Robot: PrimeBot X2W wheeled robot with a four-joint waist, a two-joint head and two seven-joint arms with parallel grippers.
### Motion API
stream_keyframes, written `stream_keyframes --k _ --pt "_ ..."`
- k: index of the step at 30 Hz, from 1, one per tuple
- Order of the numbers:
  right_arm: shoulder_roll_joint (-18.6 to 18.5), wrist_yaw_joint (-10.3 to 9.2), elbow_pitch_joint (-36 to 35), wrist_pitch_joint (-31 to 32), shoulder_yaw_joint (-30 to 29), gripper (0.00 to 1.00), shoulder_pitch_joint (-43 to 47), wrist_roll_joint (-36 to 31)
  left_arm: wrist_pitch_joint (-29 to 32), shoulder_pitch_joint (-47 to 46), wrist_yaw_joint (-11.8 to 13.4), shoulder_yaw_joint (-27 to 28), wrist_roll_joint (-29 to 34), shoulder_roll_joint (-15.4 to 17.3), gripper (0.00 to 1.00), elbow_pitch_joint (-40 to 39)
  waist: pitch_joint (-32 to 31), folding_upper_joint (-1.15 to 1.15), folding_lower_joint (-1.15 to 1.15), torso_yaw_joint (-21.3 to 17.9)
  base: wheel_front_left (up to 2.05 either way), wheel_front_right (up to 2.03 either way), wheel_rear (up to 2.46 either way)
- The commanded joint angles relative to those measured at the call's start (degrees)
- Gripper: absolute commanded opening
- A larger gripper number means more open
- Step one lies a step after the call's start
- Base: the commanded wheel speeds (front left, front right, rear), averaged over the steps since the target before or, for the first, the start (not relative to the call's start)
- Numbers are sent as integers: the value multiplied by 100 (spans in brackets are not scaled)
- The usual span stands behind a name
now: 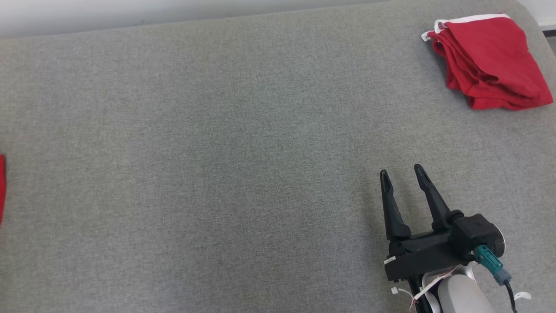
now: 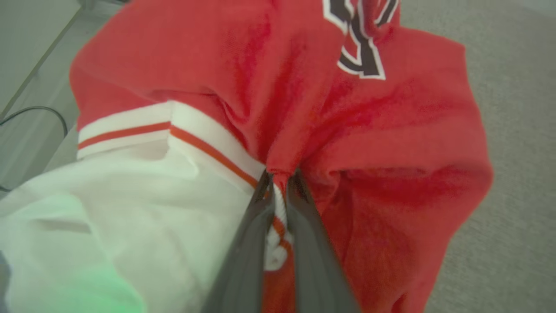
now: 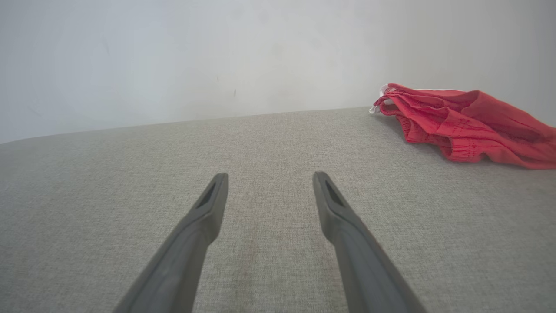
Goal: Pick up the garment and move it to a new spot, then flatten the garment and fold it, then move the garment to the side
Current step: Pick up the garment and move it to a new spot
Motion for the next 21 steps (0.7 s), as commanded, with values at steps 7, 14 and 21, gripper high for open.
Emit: stream_keyframes --k 7,14,21 --pt "10 -14 40 -8 -85 100 124 -50 -1103 -105 -58 -77 78 48 0 -419 -254 0 0 168 0 0 0" --pt "9 -14 76 -8 -34 100 250 5 -1900 -387 -94 -341 235 139 0 -1137 -548 0 0 269 0 0 0" --pt "7 -14 107 -8 1 100 281 79 -2053 -720 -119 -774 283 -43 0 -2100 -706 0 0 180 0 0 0"
